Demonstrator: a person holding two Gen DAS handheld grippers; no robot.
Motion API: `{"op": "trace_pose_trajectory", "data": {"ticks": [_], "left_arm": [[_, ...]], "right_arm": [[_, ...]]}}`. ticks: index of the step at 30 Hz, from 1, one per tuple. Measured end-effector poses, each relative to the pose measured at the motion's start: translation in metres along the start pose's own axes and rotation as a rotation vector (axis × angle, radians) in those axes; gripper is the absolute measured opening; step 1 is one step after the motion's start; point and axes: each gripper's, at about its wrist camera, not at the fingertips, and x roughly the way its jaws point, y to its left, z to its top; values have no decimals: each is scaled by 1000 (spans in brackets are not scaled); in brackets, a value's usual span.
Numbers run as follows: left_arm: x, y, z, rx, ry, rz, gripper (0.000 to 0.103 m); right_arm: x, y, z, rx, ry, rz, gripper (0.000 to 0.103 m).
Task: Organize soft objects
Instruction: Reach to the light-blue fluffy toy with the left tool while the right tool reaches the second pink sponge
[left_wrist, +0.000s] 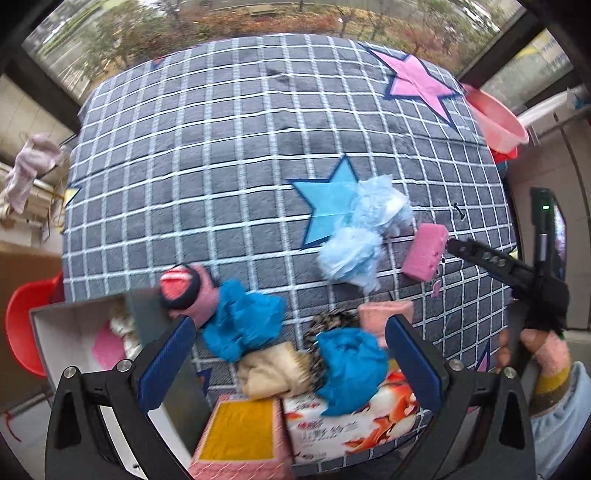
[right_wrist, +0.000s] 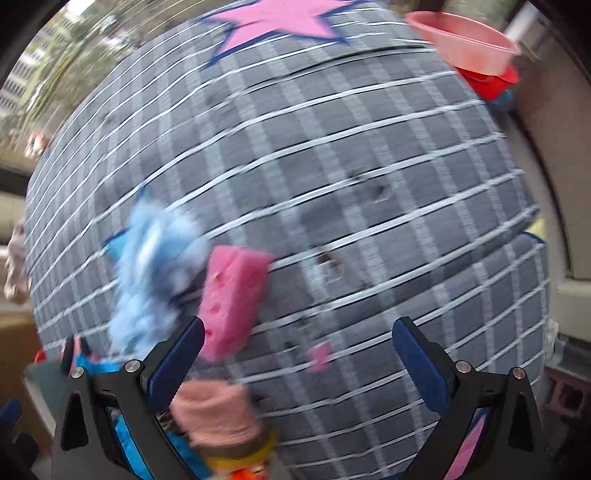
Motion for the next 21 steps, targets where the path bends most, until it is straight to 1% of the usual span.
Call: {"op": "trace_pose_trajectory", "data": {"ticks": [3, 5, 7, 9, 12, 16, 17, 19, 21], "left_arm": [[26, -27, 19, 54, 21, 28, 103], [48, -45, 31, 89, 40, 62, 103], [69, -59, 41, 114, 53, 85, 103], [89, -69, 49, 138, 61, 128, 103], [108, -72, 58, 140, 69, 162, 103], [120, -66, 68, 125, 72, 168, 103], [123, -66, 69, 131, 78, 164, 103], [128, -67, 70, 154, 98, 138, 103], [125, -68, 67, 175, 89, 104, 103]], "right_arm": [[-6, -38, 8, 71, -9, 9, 102], [-8, -52, 7, 69, -3, 33, 102], [-9, -57, 4, 50, 10, 64, 102], [-12, -59, 1, 40, 18, 101, 102], [-14, -56, -6, 41, 34, 145, 102], [-16, -43, -13, 12, 44, 179, 102], [-14, -41, -9, -8, 42, 179, 102], [-14, -37, -9, -56, 32, 171, 102], [-15, -34, -7, -99, 22, 165, 102]]}}
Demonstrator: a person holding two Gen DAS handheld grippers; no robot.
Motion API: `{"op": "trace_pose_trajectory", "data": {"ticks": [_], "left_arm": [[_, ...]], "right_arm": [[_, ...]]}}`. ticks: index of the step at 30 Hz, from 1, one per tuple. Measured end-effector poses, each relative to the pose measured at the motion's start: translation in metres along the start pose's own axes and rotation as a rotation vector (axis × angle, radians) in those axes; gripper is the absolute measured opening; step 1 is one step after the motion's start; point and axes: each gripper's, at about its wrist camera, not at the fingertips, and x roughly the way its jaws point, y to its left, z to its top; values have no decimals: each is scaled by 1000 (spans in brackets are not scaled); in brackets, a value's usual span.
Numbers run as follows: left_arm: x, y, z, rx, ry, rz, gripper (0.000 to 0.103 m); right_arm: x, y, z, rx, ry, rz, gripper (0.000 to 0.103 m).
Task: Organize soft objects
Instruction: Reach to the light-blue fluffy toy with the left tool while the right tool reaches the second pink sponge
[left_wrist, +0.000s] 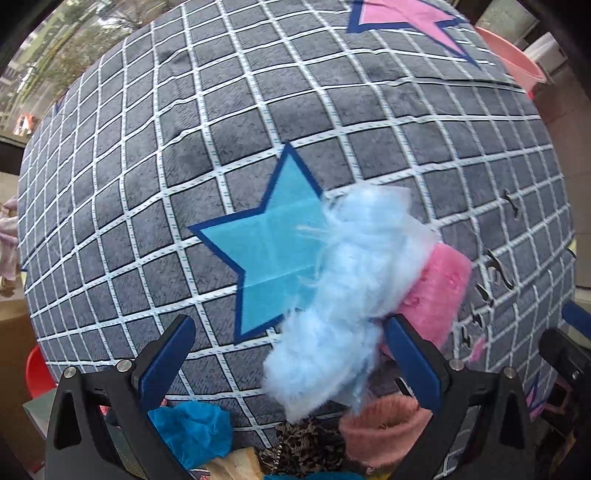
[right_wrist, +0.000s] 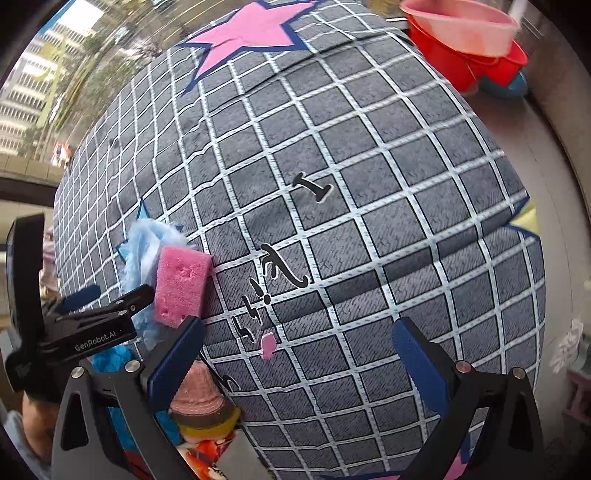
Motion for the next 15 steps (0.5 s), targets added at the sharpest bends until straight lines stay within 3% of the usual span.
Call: {"op": "trace_pose_trajectory", "data": {"ticks": [2, 6, 10, 11, 14, 15], "left_arm": [[-2, -6, -6, 39, -16, -6, 103], [11, -13, -1, 97, 8, 78, 103], [35, -19, 19, 35, 62, 20, 103], [39, -22, 22, 43, 65, 39, 103], [50, -14, 29, 14, 42, 195, 102], [53, -6, 31, -29, 44, 174, 102]], "right_arm": [[0, 2, 1, -25, -4, -3, 102], [4, 1, 2, -19, 7, 3, 102], [4, 5, 1, -21, 9, 12, 102], [3, 7, 1, -34, 8, 14, 102], [6, 22, 1, -119, 7, 14, 102], [6, 26, 0, -157, 3, 10, 102]]}}
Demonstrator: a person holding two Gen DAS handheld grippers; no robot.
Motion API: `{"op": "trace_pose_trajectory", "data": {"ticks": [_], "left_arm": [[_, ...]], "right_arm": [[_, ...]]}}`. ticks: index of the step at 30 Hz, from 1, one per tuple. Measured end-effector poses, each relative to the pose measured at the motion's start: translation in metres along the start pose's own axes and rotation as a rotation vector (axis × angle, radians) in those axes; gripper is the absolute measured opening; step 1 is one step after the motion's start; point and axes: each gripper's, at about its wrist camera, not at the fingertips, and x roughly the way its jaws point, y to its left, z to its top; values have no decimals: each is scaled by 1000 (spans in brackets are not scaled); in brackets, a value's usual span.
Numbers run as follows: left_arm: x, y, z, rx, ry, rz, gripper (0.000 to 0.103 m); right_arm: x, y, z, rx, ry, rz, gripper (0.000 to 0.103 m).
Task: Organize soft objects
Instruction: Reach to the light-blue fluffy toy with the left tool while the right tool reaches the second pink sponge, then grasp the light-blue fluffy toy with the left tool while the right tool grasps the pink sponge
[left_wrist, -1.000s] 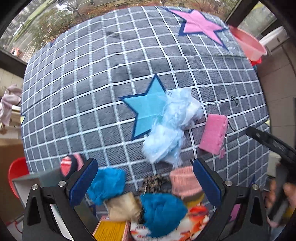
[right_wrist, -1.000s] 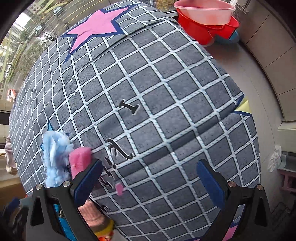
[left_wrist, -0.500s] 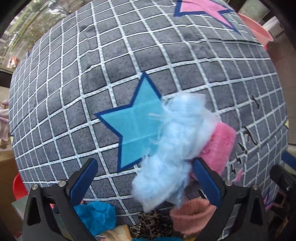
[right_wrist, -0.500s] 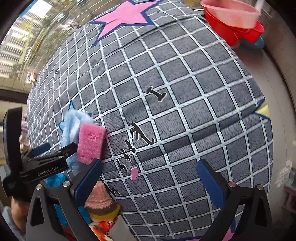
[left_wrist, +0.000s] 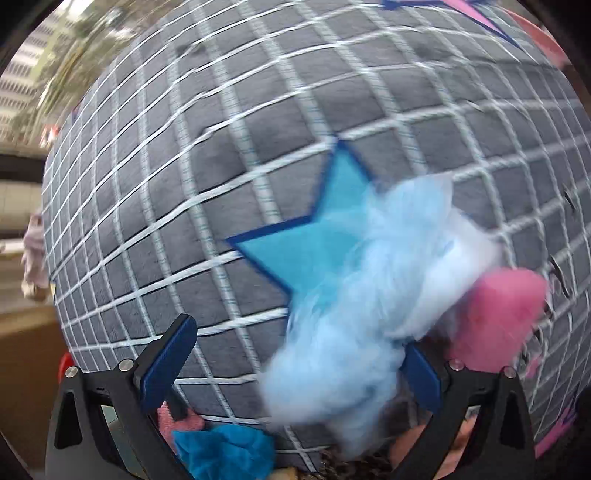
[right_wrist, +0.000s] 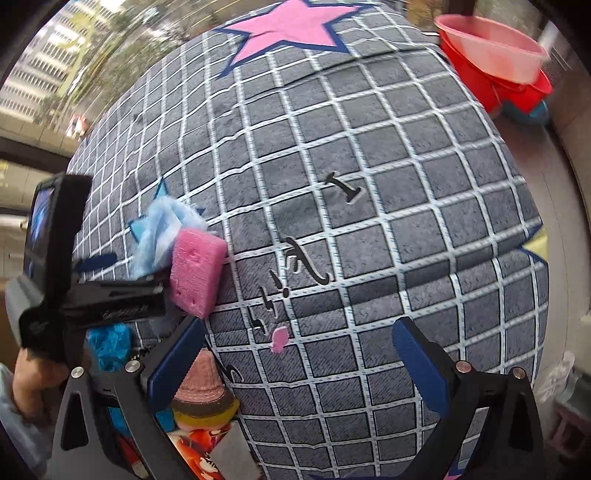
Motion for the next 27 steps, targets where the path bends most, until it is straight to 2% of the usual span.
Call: {"op": "trace_pose_trajectory", "data": {"ticks": [2, 6, 9, 12, 14, 17, 19, 20, 22, 27], "left_arm": [[6, 11, 5, -44, 7, -43, 101], [2, 7, 12, 25, -31, -69, 101], [-2, -1, 24, 27, -40, -101, 101], [-4, -16, 55, 38, -23, -114, 98], [-5, -42, 69, 99, -16, -138, 84], [-12, -65, 72, 164, -65, -89, 67], [-12, -66, 76, 140, -74, -79, 50], [-12, -63, 80, 117, -76, -65, 45], [-10, -51, 81, 82, -71, -57, 26], [-10, -29, 93, -14, -67, -143, 25]], "right_arm": [[2, 19, 1, -142, -8, -18, 102], [11, 53, 1, -385, -13, -34, 102], [19, 68, 1, -474, 1, -49, 102], [21, 63, 5, -414, 10, -23, 102], [20, 56, 8, -344, 8, -13, 102], [17, 35, 14, -234, 4, -14, 102], [16, 27, 17, -201, 1, -18, 102], [15, 25, 19, -192, 3, -21, 102], [13, 21, 21, -185, -1, -18, 102], [15, 30, 23, -189, -9, 9, 102]]}}
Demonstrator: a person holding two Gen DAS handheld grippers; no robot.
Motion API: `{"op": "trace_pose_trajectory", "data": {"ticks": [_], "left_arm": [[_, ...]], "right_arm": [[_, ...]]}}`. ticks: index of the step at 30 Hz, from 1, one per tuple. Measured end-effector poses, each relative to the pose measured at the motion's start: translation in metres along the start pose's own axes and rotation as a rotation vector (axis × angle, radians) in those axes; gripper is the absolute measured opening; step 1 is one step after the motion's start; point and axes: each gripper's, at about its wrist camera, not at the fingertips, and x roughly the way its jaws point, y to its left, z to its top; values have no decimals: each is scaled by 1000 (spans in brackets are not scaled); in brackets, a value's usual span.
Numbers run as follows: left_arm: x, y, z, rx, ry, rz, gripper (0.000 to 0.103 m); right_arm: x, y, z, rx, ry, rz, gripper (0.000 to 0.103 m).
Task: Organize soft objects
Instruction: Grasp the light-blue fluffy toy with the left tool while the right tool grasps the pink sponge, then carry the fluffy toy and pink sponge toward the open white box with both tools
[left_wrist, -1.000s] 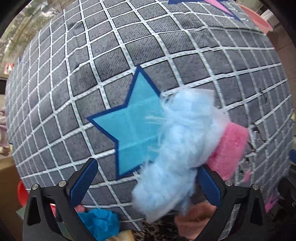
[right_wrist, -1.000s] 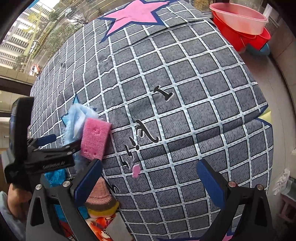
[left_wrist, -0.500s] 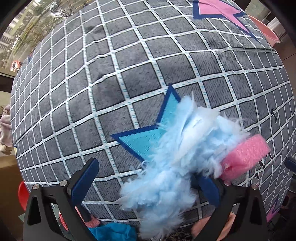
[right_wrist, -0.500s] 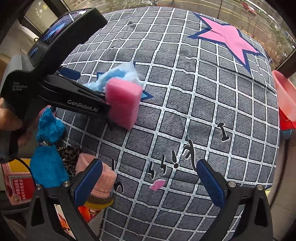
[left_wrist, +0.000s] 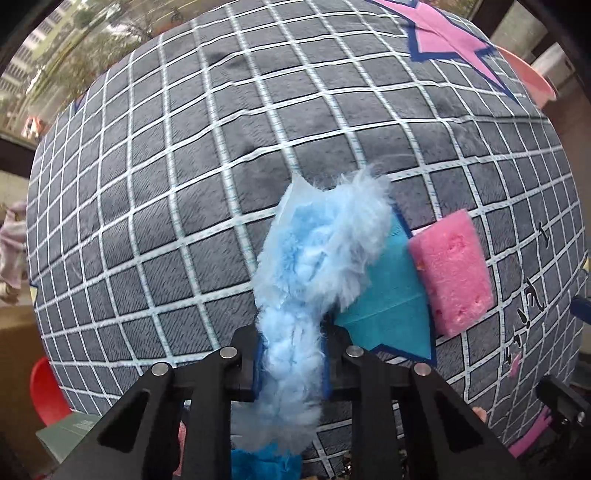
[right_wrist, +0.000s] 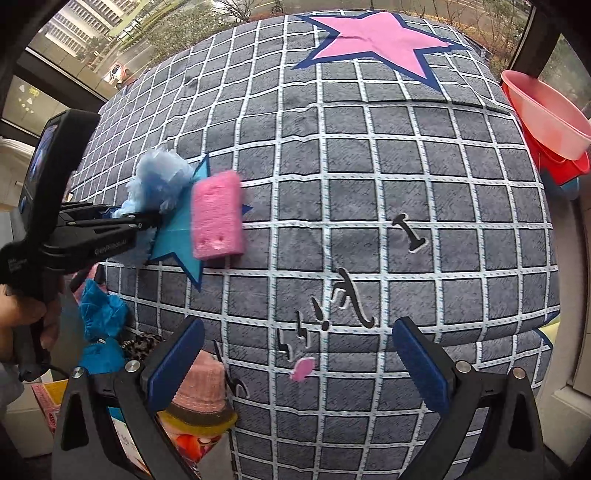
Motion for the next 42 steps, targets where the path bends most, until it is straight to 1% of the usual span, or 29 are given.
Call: {"op": "trace_pose_trajectory", "data": {"ticks": [3, 5, 7, 10, 11, 12, 14, 15, 16, 17, 18, 20, 21, 22, 23, 24, 25, 28, 29, 31, 33, 34, 35, 36, 37, 38, 40, 41, 42], "left_arm": [[2, 5, 1, -28, 3, 14, 25], [0, 14, -4, -52, 0, 6, 25], [-4, 26, -9, -73, -4, 1, 25], [-12, 44, -12, -97, -11, -7, 25], [-14, 44, -11, -108, -15, -10, 25], [-21, 50, -14, -117, -16, -11, 25], [-28, 64, -25, -140, -14, -13, 25], [-28, 78, -36, -151, -13, -16, 25], [-32, 85, -46, -163, -13, -21, 25], [-34, 86, -47, -175, -12, -27, 25], [-40, 102, -82, -179, -15, -31, 25], [-50, 108, -93, -175, -23, -35, 25], [-60, 113, -109, -170, -28, -37, 25], [-71, 124, -116, -167, -32, -37, 25], [-75, 125, -118, -162, -38, -39, 25], [-99, 127, -138, -160, -42, -41, 25], [-110, 127, -148, -159, -46, -44, 25], [-126, 121, -159, -153, -61, -52, 25], [-139, 116, -162, -152, -65, -53, 25], [-157, 121, -173, -158, -76, -59, 25], [-162, 127, -183, -165, -89, -63, 25], [-172, 122, -184, -168, -97, -66, 25], [-180, 124, -191, -169, -104, -69, 25], [-181, 127, -193, -167, -109, -72, 25], [-173, 132, -197, -164, -114, -73, 25], [-180, 134, -205, -159, -121, -74, 25], [-180, 131, -207, -151, -132, -74, 25], [-187, 133, -216, -146, -139, -76, 25], [-180, 131, -216, -143, -144, -80, 25]], "right_arm": [[10, 18, 13, -22, -10, -3, 102], [17, 31, 25, -33, -20, 4, 102], [27, 45, 33, -51, -22, -8, 102], [46, 64, 46, -80, -7, -54, 102], [52, 69, 49, -85, -3, -66, 102], [58, 74, 52, -92, 0, -76, 102], [68, 82, 56, -112, 14, -108, 102], [75, 86, 57, -121, 21, -133, 102], [79, 88, 58, -125, 27, -153, 96], [83, 89, 58, -127, 35, -166, 81], [87, 91, 59, -130, 44, -184, 79], [88, 95, 60, -151, 37, -227, 68], [86, 94, 59, -156, 28, -224, 62], [83, 95, 60, -155, 15, -226, 43], [84, 96, 61, -146, 16, -223, 44], [80, 93, 60, -124, 26, -204, 44], [75, 89, 59, -108, 30, -184, 44], [54, 81, 55, -75, 8, -136, 44], [47, 79, 53, -62, 4, -121, 44], [34, 77, 50, -39, -7, -95, 44], [19, 77, 46, -20, -17, -69, 44], [14, 78, 44, -17, -21, -62, 44], [8, 80, 40, -16, -25, -54, 44], [1, 83, 38, -15, -30, -45, 44], [-5, 84, 36, -11, -33, -35, 44], [-10, 86, 29, -9, -36, -27, 44], [-21, 91, 22, -8, -43, -16, 44], [-24, 93, 19, -9, -44, -14, 44], [-28, 97, 12, -10, -45, -8, 44]]}}
